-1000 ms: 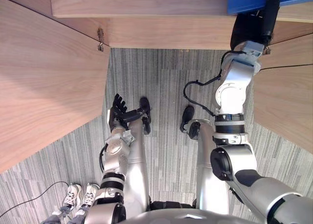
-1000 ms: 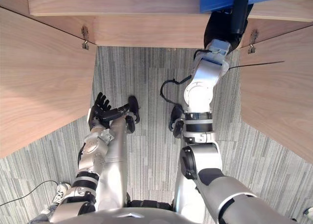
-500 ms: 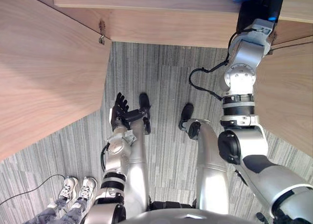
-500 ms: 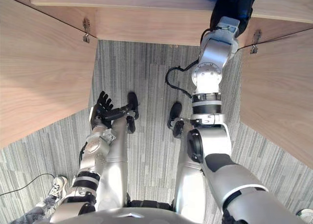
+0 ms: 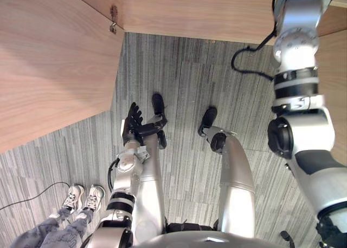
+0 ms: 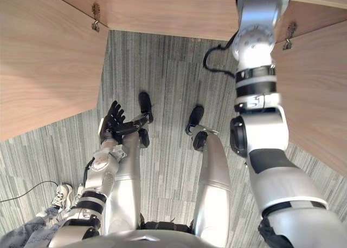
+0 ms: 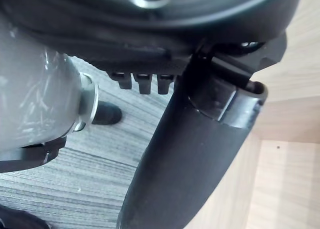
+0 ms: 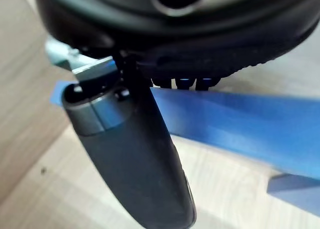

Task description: Walk over to the cabinet, pick up the folder, carry it to the office cabinet, place the folder inside the office cabinet, then close the office cabinet door

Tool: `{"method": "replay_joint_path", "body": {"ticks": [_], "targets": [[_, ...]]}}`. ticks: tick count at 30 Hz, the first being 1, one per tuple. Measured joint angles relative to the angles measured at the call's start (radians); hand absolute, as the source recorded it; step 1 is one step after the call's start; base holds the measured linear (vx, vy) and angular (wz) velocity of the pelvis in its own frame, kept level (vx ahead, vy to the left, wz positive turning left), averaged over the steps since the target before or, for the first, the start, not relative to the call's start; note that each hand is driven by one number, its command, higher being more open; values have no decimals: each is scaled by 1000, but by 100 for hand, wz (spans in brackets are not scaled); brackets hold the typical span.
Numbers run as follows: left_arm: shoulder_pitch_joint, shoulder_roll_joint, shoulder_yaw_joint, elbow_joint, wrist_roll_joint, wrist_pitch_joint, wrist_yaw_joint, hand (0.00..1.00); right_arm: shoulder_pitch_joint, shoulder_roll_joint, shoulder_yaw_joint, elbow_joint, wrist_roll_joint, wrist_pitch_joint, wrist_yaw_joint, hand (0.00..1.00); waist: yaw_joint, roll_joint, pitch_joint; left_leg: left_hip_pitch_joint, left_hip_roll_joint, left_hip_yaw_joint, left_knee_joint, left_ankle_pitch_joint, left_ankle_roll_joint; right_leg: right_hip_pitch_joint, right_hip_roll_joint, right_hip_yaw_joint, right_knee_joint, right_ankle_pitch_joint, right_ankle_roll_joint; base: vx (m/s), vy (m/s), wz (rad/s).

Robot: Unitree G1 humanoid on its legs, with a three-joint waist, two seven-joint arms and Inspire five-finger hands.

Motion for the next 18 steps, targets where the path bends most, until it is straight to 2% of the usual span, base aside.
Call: {"method": "replay_joint_path", "body": {"ticks": [3,7,12,18], "targets": [[0,1,-16,2,0,1,0,100,-53,-20,36,0,-1,14,17,100,8,0,0,12,1,1,0,4,-5,16,-2,-3,-5,3,-15,32,44,5],[2,-6,-29,4,0,2,-7,100,-59,-29,60,-2,-71,29,46,100,11,1,-1,31,1,6,5,-10,-3,50,-3,-4,-27,3,-16,41,82,1],[2,-8,-31,12,0,7,-15,100,-58,-34,110,-2,-93,46,47,100,10,1,-1,46,3,28,24,-34,4,64,-4,12,-30,2,-14,26,95,-8],[0,-8,-31,12,0,14,-15,100,-58,-51,113,5,-112,69,56,100,8,1,-1,48,10,35,41,-50,7,67,1,22,-33,3,-12,19,79,-6]]}}
